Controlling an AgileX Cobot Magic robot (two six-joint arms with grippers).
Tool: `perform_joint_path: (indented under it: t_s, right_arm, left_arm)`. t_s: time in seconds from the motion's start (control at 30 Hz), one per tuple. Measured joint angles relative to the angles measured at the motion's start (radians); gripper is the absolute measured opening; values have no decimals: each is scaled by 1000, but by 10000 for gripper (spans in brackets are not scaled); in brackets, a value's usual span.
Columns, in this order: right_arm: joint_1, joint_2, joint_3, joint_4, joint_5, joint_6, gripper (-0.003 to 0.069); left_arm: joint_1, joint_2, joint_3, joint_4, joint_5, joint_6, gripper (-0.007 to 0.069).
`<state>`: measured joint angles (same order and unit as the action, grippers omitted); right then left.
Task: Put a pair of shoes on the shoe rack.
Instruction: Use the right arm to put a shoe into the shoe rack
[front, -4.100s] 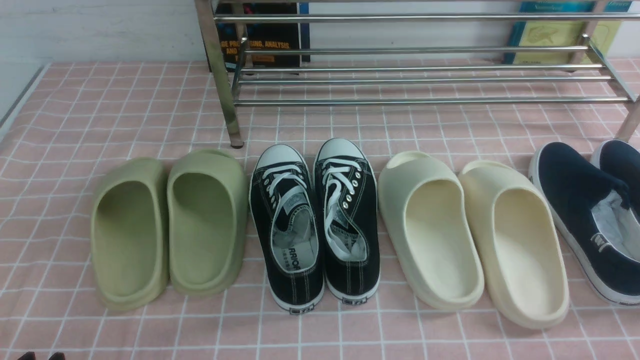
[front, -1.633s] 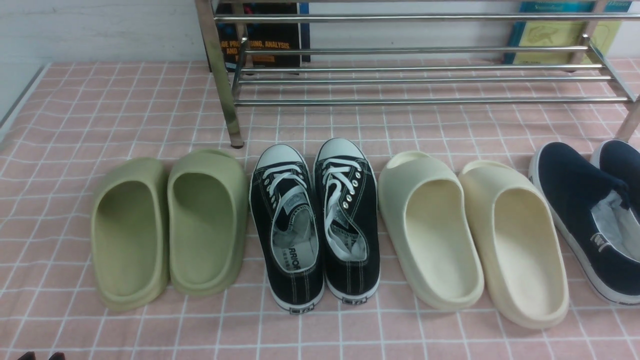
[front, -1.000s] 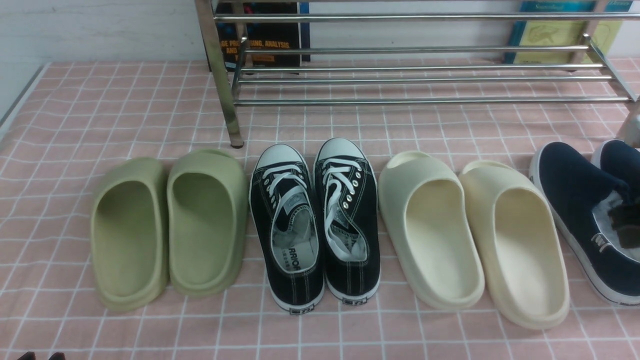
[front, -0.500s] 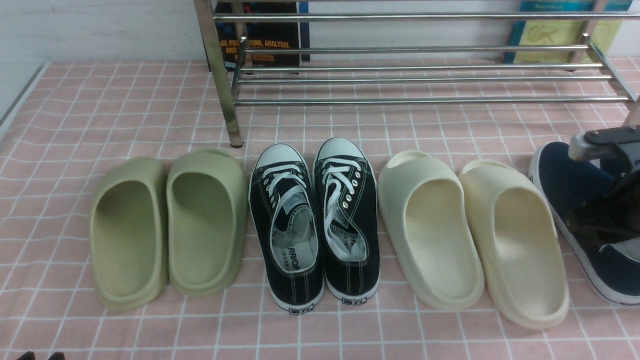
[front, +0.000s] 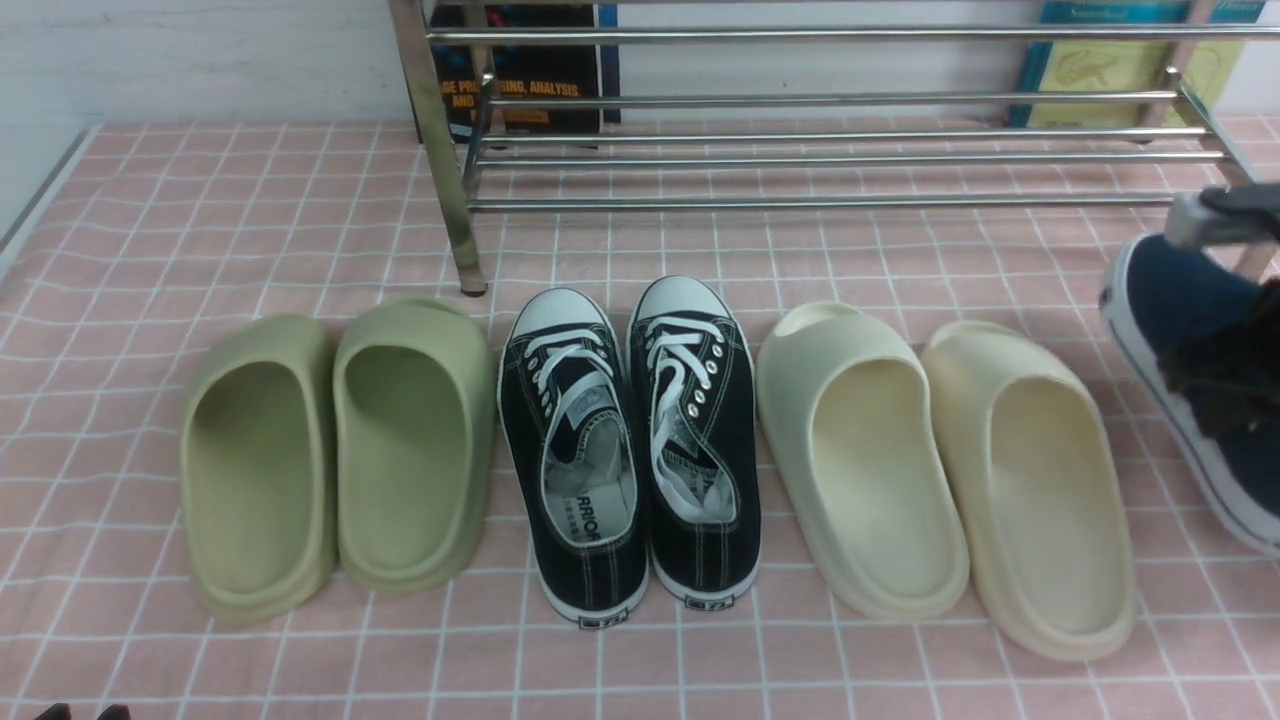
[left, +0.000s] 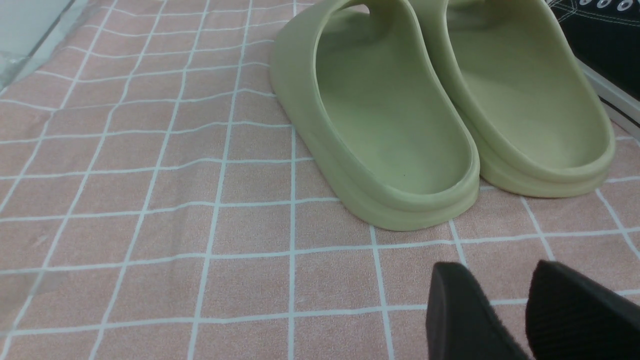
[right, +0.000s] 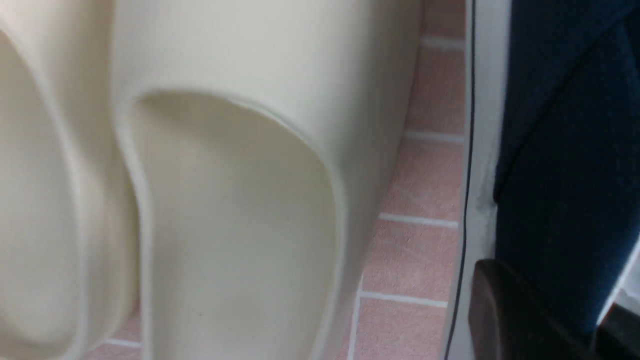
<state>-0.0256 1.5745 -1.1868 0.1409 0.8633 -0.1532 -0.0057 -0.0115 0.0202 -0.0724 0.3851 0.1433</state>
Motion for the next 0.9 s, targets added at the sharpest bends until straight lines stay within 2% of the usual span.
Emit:
perform_joint_path:
  t_s: [0.2, 0.5, 0.73, 0.9]
  right_arm:
    - [29, 7, -138, 30, 51, -54, 22]
    - [76, 252, -397, 52, 3, -89, 22]
    - [76, 532, -765, 55, 31, -86, 22]
    - [76, 651, -944, 56, 64, -67, 22]
  left_arm:
    - [0, 0, 0, 0, 0, 0, 239]
    - [0, 0, 0, 0, 0, 0, 239]
    - [0, 0, 0, 0, 0, 0, 239]
    - [0, 0, 0, 0, 0, 0, 239]
